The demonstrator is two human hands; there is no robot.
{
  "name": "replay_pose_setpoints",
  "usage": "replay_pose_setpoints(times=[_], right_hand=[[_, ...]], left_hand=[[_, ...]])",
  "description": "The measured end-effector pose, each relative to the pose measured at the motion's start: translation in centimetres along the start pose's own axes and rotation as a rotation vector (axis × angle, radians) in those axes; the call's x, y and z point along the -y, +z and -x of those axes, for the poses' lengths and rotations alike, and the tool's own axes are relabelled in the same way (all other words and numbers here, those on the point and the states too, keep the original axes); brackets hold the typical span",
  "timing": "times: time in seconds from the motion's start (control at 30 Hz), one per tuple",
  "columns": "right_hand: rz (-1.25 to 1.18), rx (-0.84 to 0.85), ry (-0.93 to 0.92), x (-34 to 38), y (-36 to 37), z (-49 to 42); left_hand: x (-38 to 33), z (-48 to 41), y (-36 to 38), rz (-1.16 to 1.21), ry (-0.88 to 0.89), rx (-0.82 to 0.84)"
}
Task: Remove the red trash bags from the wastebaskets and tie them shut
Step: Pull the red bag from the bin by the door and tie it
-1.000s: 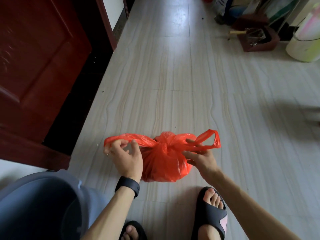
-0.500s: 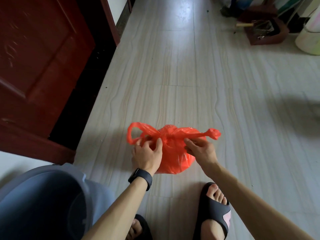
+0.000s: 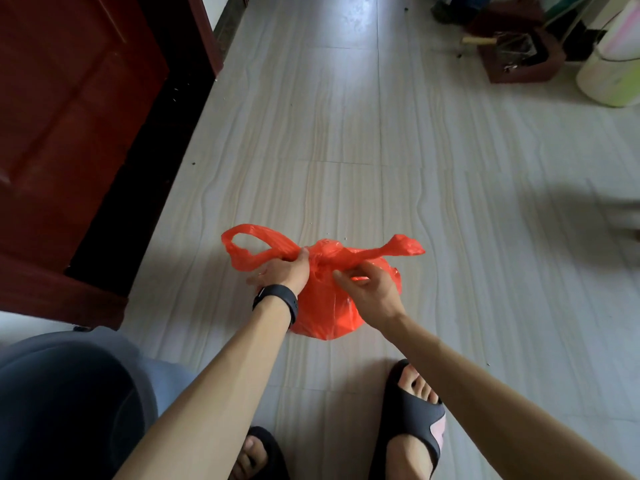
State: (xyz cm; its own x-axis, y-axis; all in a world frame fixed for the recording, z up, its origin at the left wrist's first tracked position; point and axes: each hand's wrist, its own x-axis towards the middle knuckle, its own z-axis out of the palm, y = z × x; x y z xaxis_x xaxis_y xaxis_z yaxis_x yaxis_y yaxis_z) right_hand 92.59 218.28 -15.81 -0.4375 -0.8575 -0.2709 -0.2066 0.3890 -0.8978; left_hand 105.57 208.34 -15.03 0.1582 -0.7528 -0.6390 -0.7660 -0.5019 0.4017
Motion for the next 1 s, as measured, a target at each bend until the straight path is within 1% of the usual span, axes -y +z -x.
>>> replay_pose_setpoints(times=[0.07, 0.13, 0.2, 0.27, 0.33, 0.4, 0.47, 0.57, 0.7, 0.8, 0.87, 0.93, 1.0], right_hand=[[0.036, -0.04, -0.003, 0.4, 0.2, -0.6], [0.072, -0.072, -0.008, 0.8, 0.3, -0.9], [0.094, -0.083, -0.035, 0.8, 0.3, -1.2], [0.136, -0.09, -0.07, 0.8, 0.3, -1.4], [0.151, -0.126, -0.088, 0.8, 0.3, -1.5], [0.111, -0.15, -0.091, 1.1, 0.3, -1.4], [0.1, -0.171, -0.115, 1.5, 0.3, -0.8], [0.118, -0.166, -0.186, 1.9, 0.4, 0.2], [0.106, -0.169, -0.25, 2.5, 0.6, 0.7], [0.116, -0.113, -0.329, 2.7, 0.9, 1.4], [0.105, -0.065, -0.291, 2.2, 1.0, 1.4], [0.136, -0.032, -0.151, 1.6, 1.0, 0.9], [0.172, 0.004, 0.039, 1.0, 0.7, 0.3]], left_hand=[[-0.2, -0.1, 0.5, 0.036, 0.069, -0.003], [-0.2, -0.2, 0.9, 0.034, 0.149, -0.041], [-0.2, -0.2, 1.0, 0.042, 0.27, -0.139], [0.0, 0.3, 1.2, 0.131, 0.43, -0.224], [-0.1, 1.4, 1.2, 0.174, 0.517, -0.24], [-0.1, 2.5, 1.4, 0.191, 0.57, -0.234], [0.1, 2.6, 1.9, 0.14, 0.614, -0.217], [0.2, 2.0, 2.3, 0.039, 0.562, -0.115], [0.8, 1.8, 2.5, 0.1, 0.499, 0.029], [1.6, 1.4, 2.8, 0.123, 0.417, 0.091], [1.9, 1.5, 2.9, 0.269, 0.355, 0.121], [2.3, 1.4, 2.9, 0.569, 0.212, 0.166], [2.8, 1.4, 3.3, 0.931, 0.018, 0.316]])
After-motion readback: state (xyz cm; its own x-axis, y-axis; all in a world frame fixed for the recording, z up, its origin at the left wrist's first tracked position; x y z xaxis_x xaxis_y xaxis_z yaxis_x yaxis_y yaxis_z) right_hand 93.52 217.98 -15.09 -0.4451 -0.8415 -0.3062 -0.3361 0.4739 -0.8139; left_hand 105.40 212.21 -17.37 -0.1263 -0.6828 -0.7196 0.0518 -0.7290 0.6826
